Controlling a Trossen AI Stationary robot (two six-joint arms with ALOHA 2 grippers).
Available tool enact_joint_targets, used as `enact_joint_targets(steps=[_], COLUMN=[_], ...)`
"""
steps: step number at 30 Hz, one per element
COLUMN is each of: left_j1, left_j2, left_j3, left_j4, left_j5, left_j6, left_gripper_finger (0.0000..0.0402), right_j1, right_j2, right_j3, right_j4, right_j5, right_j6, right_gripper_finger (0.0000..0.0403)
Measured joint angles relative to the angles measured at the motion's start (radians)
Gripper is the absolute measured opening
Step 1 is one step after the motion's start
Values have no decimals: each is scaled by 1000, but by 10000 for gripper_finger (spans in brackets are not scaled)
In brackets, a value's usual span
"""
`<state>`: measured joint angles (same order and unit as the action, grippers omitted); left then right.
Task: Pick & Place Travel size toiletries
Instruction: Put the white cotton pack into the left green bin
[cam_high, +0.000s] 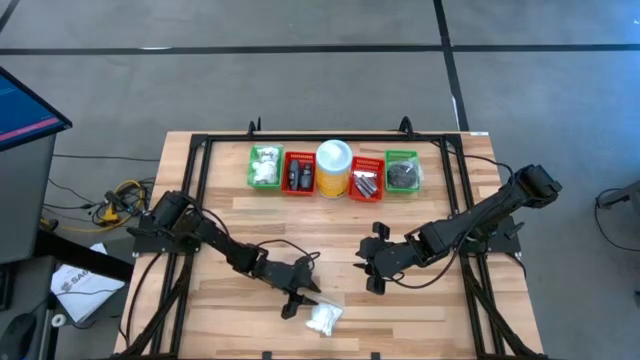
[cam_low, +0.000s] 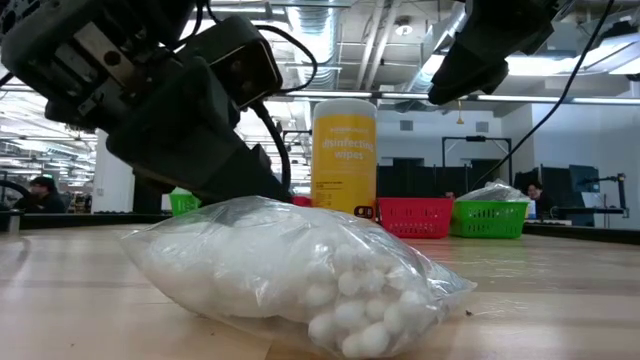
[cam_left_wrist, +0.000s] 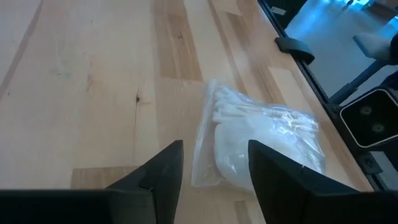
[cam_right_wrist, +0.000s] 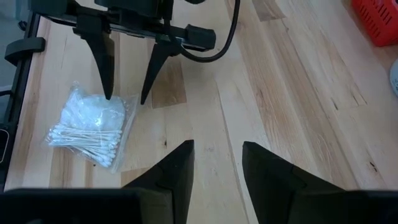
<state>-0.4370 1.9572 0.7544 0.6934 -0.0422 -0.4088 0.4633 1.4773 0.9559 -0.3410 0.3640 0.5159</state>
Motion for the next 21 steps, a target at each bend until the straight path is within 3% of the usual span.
enact_joint_targets(steps=[5, 14, 17, 21], left_j1=[-16, -11, -10, -10], left_j2=[28, 86, 86, 87], left_j3=[20, 52, 53, 53], left_j4=[5, 11, 7, -1], left_j5=[-39, -2, -3, -11], left_j6=[1, 8, 9, 44], left_gripper_finger=[170, 164, 132, 38], right_j1=[0, 1, 1, 1], right_j2=[0, 0, 0, 0], right_j3=[0, 0, 0, 0], right_j4=[2, 5, 6, 6], right_j5=[0, 0, 0, 0], right_j6=[0, 0, 0, 0], right_gripper_finger=[127, 127, 127, 127])
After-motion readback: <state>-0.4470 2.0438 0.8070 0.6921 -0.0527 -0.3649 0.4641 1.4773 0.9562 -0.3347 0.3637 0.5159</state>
